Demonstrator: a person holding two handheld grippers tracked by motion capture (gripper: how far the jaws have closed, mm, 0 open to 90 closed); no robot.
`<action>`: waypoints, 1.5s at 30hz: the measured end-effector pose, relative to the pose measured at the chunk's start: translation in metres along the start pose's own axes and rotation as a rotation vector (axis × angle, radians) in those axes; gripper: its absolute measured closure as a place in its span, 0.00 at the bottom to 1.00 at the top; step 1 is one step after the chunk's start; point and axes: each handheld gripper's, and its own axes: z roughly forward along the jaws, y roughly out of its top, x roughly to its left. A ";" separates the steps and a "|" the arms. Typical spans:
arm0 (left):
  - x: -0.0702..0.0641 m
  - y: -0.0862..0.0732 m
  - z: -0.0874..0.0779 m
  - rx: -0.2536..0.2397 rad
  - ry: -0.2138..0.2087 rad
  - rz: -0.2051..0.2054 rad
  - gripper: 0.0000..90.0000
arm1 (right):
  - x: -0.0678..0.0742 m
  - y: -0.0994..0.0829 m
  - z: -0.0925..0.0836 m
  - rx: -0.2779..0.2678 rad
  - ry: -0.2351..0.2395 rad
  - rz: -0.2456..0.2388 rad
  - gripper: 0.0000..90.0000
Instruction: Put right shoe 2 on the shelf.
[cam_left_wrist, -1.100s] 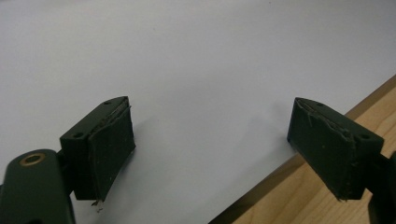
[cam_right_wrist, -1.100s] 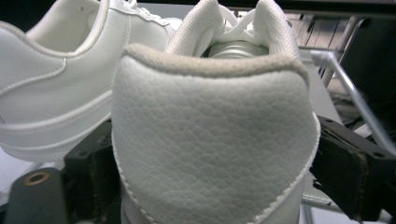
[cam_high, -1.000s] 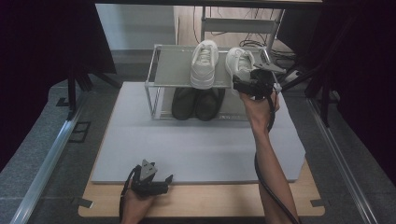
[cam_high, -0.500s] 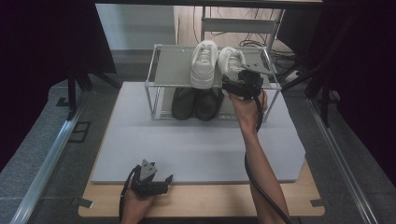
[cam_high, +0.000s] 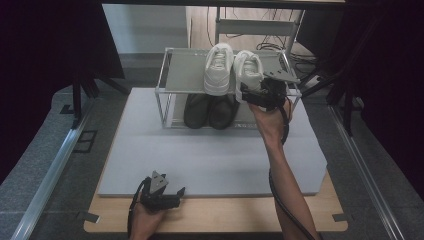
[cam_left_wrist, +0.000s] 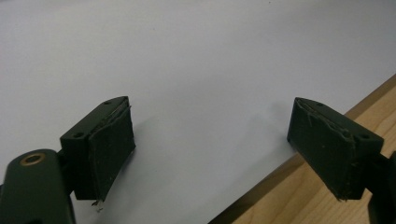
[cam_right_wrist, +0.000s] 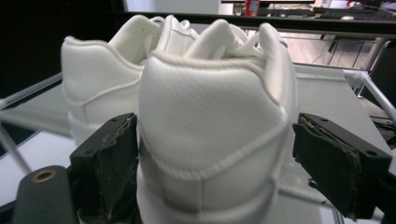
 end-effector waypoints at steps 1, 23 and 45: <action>0.000 0.000 0.000 0.000 0.000 0.000 0.16 | -0.002 -0.001 -0.004 0.002 0.008 -0.002 0.19; 0.000 0.000 0.000 -0.002 0.000 -0.002 0.16 | -0.014 -0.042 -0.029 0.040 0.203 -0.023 0.88; 0.000 0.000 0.000 0.000 -0.001 -0.005 0.16 | -0.008 -0.038 0.012 0.028 0.156 -0.008 0.97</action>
